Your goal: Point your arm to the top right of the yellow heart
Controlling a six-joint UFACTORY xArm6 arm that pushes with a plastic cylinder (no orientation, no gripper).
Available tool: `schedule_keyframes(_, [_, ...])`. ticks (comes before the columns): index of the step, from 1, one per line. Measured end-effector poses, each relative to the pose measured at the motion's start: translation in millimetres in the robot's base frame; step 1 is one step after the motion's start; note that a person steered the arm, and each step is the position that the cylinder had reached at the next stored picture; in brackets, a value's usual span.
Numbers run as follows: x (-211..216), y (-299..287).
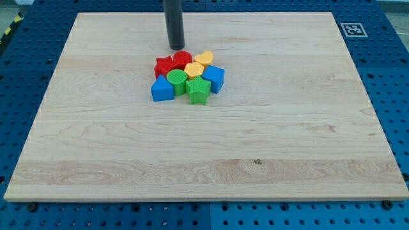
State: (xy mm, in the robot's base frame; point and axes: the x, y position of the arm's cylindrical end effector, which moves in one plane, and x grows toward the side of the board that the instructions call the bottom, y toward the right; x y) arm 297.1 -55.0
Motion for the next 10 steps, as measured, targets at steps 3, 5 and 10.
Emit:
schedule_keyframes(3, [-4, 60])
schedule_keyframes(5, [-3, 66])
schedule_keyframes(10, [14, 72])
